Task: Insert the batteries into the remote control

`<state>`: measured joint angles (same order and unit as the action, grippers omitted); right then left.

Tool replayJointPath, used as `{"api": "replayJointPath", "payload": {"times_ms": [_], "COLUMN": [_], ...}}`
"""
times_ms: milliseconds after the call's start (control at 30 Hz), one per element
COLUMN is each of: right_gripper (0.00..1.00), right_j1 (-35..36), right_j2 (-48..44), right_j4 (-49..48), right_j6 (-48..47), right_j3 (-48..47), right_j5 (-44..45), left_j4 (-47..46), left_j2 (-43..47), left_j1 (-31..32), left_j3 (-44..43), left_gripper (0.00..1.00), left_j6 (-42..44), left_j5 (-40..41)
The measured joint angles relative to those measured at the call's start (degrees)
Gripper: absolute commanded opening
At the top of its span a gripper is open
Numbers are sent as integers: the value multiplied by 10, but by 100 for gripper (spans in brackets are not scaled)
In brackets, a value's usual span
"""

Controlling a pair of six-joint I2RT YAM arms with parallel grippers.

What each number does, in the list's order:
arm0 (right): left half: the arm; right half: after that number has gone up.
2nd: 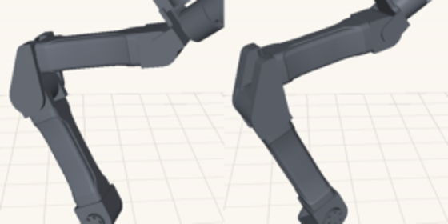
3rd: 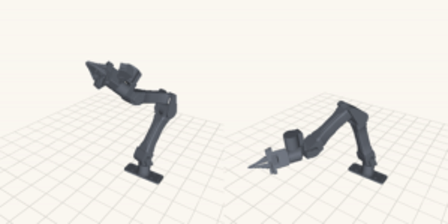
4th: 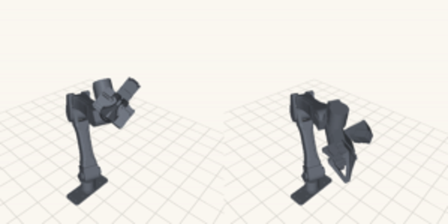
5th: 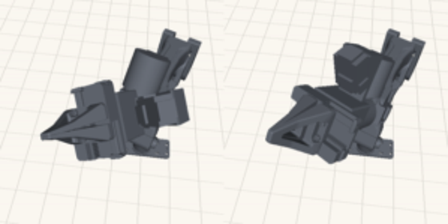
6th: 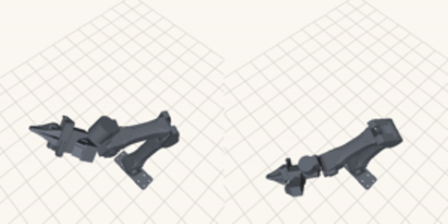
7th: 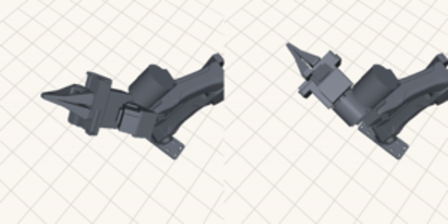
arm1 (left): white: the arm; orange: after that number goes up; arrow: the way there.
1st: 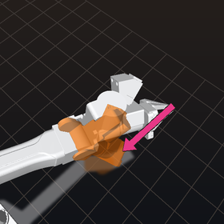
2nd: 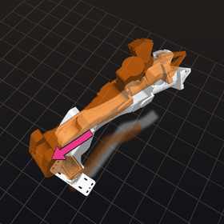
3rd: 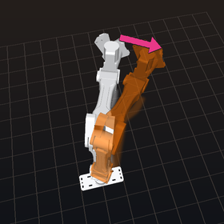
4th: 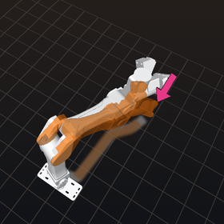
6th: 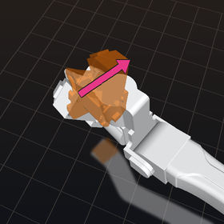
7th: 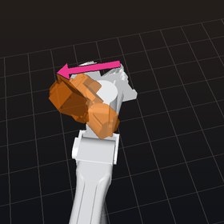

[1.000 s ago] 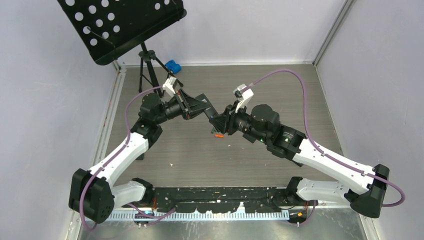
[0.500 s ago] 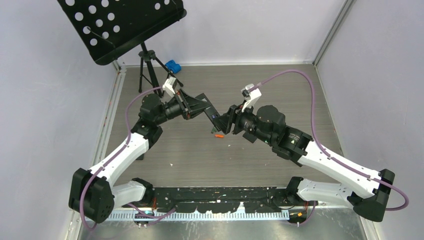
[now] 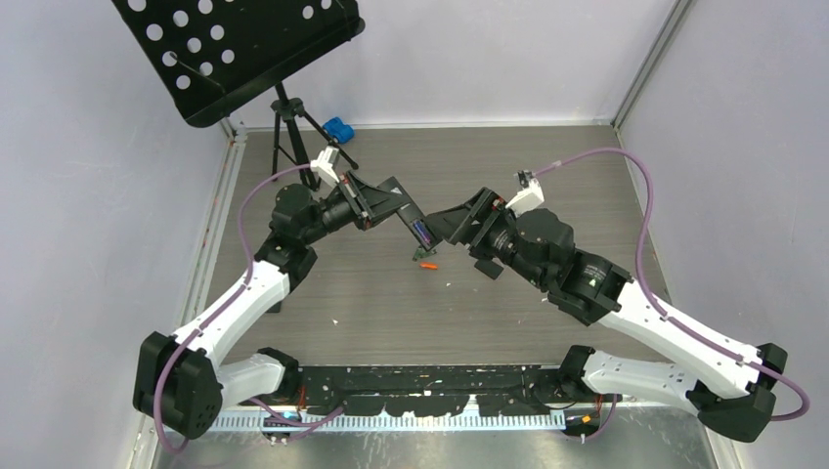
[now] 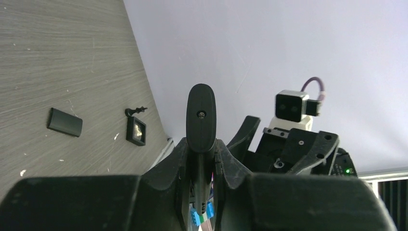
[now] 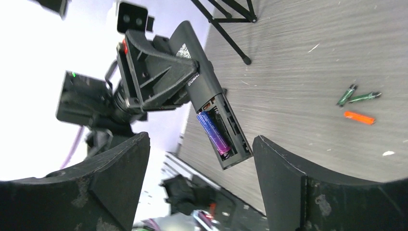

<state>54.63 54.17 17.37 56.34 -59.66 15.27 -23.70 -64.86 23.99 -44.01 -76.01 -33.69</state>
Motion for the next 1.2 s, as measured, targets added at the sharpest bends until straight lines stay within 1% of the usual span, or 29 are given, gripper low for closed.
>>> {"api": "replayJointPath", "payload": {"times_ms": [100, 233, 400, 567, 667, 733, 833, 1200], "right_gripper": [86, 86, 86, 84, 78, 71, 64, 50], "right_j1": [0, 0, 0, 0, -1, -1, -1, -15], "right_j2": [-5, 12, 51, 52, 54, 59, 65, 66], "right_j4": [-20, -112, -192, -233, -236, -236, -234, -231], "right_j6": [68, 144, 193, 209, 214, 215, 214, 216], "right_j3": [27, 86, 101, 104, 104, 103, 101, 101], "right_j5": [7, -16, -34, -33, -33, -34, -37, -55], "left_j4": [4, 9, 9, 7, 6, 6, 5, -12], "left_j2": [3, 14, 22, 23, 24, 24, 24, 25], "left_j1": [0, 0, 0, -1, -1, -1, -1, -1], "left_j3": [0, 0, 0, -1, -3, -5, -6, -8], "left_gripper": [0, 0, 0, 0, 0, 0, 0, 0], "left_j6": [0, 0, -1, -5, -5, -5, -5, -3], "left_j5": [13, 28, 36, 39, 40, 40, 40, 35]}}
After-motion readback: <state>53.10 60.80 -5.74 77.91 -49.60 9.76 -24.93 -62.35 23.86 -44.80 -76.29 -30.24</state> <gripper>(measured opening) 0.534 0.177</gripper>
